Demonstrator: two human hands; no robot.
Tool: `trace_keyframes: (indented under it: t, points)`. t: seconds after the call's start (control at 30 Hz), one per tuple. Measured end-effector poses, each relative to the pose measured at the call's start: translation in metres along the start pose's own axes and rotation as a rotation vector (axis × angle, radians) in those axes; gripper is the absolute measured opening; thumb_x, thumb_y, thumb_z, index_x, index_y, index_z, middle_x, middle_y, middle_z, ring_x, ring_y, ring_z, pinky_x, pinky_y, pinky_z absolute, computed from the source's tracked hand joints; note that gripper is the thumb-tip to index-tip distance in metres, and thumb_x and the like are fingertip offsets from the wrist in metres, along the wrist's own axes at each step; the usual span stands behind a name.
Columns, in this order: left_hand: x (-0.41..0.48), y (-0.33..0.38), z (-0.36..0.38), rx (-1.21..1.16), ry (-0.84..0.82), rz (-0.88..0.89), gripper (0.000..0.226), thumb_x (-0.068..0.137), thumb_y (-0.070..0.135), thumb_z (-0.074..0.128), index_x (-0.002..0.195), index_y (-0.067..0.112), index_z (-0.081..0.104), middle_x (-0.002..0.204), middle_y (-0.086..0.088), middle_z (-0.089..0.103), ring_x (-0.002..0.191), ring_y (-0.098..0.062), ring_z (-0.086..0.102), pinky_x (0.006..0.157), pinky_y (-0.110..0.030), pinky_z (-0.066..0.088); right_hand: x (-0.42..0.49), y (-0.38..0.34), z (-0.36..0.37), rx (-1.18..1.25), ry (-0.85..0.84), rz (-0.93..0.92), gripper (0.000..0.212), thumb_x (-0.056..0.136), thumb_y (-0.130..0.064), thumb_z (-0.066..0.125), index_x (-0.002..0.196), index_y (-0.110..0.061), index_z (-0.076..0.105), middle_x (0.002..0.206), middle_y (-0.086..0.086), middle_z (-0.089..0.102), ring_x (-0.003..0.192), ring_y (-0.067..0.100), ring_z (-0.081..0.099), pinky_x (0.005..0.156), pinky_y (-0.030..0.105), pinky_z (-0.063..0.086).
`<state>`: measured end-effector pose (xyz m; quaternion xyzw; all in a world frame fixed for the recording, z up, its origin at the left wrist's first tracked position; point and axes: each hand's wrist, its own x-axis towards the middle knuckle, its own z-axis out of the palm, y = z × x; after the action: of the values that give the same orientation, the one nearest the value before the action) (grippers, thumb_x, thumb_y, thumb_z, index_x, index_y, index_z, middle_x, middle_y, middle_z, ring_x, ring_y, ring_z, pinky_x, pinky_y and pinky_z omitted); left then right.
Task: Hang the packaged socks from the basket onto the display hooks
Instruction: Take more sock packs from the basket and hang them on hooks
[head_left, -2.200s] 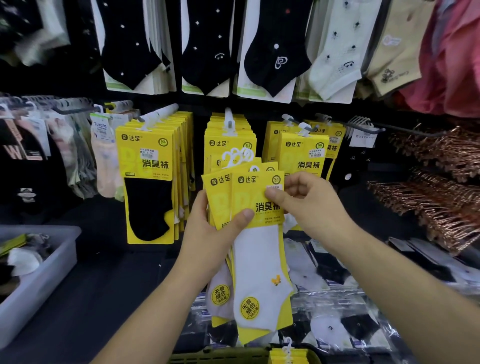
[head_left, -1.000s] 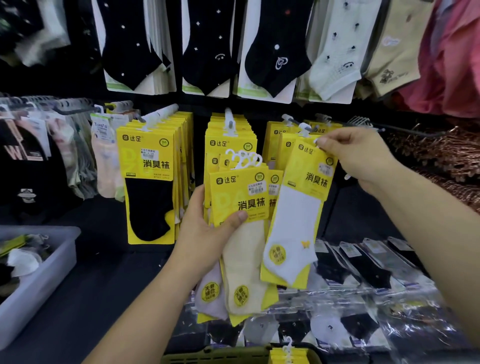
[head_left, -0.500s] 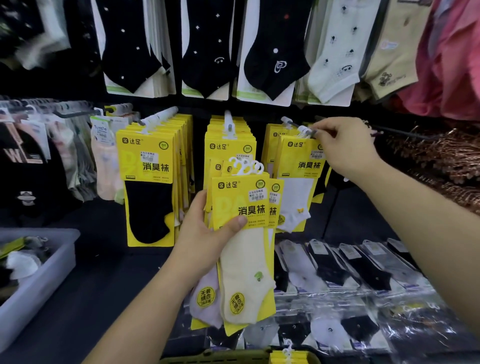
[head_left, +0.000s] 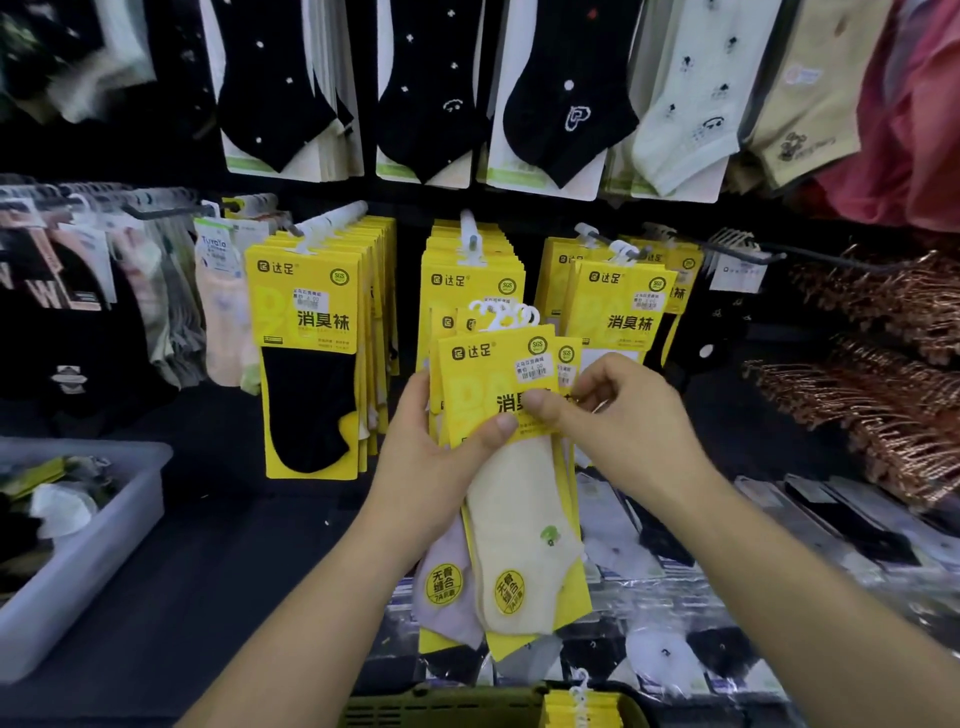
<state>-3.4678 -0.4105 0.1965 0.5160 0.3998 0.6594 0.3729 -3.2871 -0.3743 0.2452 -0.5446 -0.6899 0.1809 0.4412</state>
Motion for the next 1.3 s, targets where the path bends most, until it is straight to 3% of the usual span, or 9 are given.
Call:
trace_keyframes:
  t: [0.2, 0.33, 0.4, 0.53, 0.67, 0.77, 0.9, 1.03, 1.3]
  points:
    - [0.0, -0.001, -0.002, -0.064, 0.003, -0.015, 0.06, 0.07, 0.028, 0.086, 0.124, 0.027, 0.059, 0.113, 0.015, 0.079, 0.103, -0.008, 0.078, 0.076, -0.021, 0.062, 0.003, 0.002, 0.007, 0.271, -0.012, 0.153, 0.048, 0.062, -0.047, 0.09, 0.086, -0.018, 0.061, 0.073, -0.002, 0.065, 0.059, 0.005, 0.058, 0.054, 0.02, 0.047]
    - [0.002, -0.003, -0.005, -0.101, -0.014, -0.036, 0.058, 0.07, 0.031, 0.084, 0.123, 0.028, 0.06, 0.114, 0.012, 0.081, 0.106, -0.011, 0.078, 0.081, -0.024, 0.062, 0.005, 0.011, 0.003, 0.473, -0.097, 0.169, 0.021, 0.08, -0.024, 0.082, 0.085, -0.008, 0.07, 0.068, -0.001, 0.071, 0.055, 0.003, 0.06, 0.05, 0.014, 0.045]
    - [0.001, -0.004, -0.005, -0.105, -0.024, -0.041, 0.054, 0.073, 0.029, 0.082, 0.122, 0.028, 0.06, 0.112, 0.012, 0.081, 0.105, -0.01, 0.078, 0.08, -0.022, 0.062, 0.006, 0.017, 0.001, 0.533, -0.138, 0.181, 0.015, 0.085, -0.02, 0.077, 0.086, -0.007, 0.07, 0.069, -0.001, 0.071, 0.053, 0.002, 0.058, 0.046, 0.011, 0.04]
    - [0.001, -0.004, -0.005, -0.111, -0.036, -0.04, 0.05, 0.078, 0.028, 0.079, 0.124, 0.025, 0.059, 0.113, 0.012, 0.081, 0.106, -0.008, 0.077, 0.082, -0.02, 0.061, 0.01, 0.029, -0.003, 0.654, -0.29, 0.216, 0.012, 0.09, -0.02, 0.069, 0.093, -0.009, 0.07, 0.091, 0.009, 0.075, 0.064, 0.008, 0.058, 0.049, 0.017, 0.038]
    - [0.002, -0.004, -0.005, -0.091, -0.022, -0.039, 0.05, 0.077, 0.029, 0.081, 0.123, 0.026, 0.061, 0.112, 0.011, 0.081, 0.105, -0.01, 0.078, 0.082, -0.021, 0.061, 0.013, 0.04, -0.008, 0.745, -0.382, 0.198, 0.023, 0.084, -0.026, 0.067, 0.099, -0.009, 0.071, 0.091, 0.005, 0.075, 0.062, 0.008, 0.056, 0.05, 0.019, 0.037]
    - [0.004, -0.007, -0.007, -0.06, 0.033, -0.04, 0.038, 0.087, 0.019, 0.08, 0.12, 0.027, 0.063, 0.109, 0.01, 0.081, 0.101, -0.01, 0.078, 0.078, -0.021, 0.061, 0.017, 0.047, -0.013, 0.746, -0.279, 0.221, 0.011, 0.095, -0.016, 0.062, 0.098, -0.012, 0.071, 0.094, 0.004, 0.074, 0.067, 0.011, 0.058, 0.051, 0.021, 0.038]
    - [0.007, -0.008, -0.012, 0.002, 0.066, -0.03, 0.037, 0.094, 0.009, 0.077, 0.12, 0.031, 0.063, 0.111, 0.011, 0.081, 0.102, -0.01, 0.078, 0.078, -0.021, 0.062, 0.029, 0.053, -0.028, 0.774, -0.007, 0.289, 0.014, 0.099, -0.014, 0.059, 0.104, -0.007, 0.069, 0.098, 0.012, 0.069, 0.079, 0.022, 0.055, 0.062, 0.031, 0.037]
    - [0.008, -0.007, -0.017, 0.029, 0.08, -0.014, 0.037, 0.093, 0.01, 0.078, 0.121, 0.031, 0.064, 0.111, 0.011, 0.081, 0.103, -0.01, 0.078, 0.08, -0.021, 0.062, 0.04, 0.055, -0.042, 0.713, 0.171, 0.271, 0.014, 0.1, -0.014, 0.058, 0.103, -0.008, 0.07, 0.097, 0.007, 0.074, 0.065, 0.006, 0.066, 0.05, 0.016, 0.046]
    - [0.008, -0.006, -0.014, 0.0, 0.078, -0.013, 0.039, 0.089, 0.016, 0.081, 0.121, 0.03, 0.064, 0.112, 0.009, 0.081, 0.103, -0.013, 0.079, 0.078, -0.022, 0.062, 0.061, 0.049, -0.047, 0.628, 0.188, 0.154, 0.018, 0.1, -0.014, 0.058, 0.113, -0.009, 0.07, 0.099, 0.001, 0.076, 0.078, 0.005, 0.07, 0.056, 0.012, 0.049]
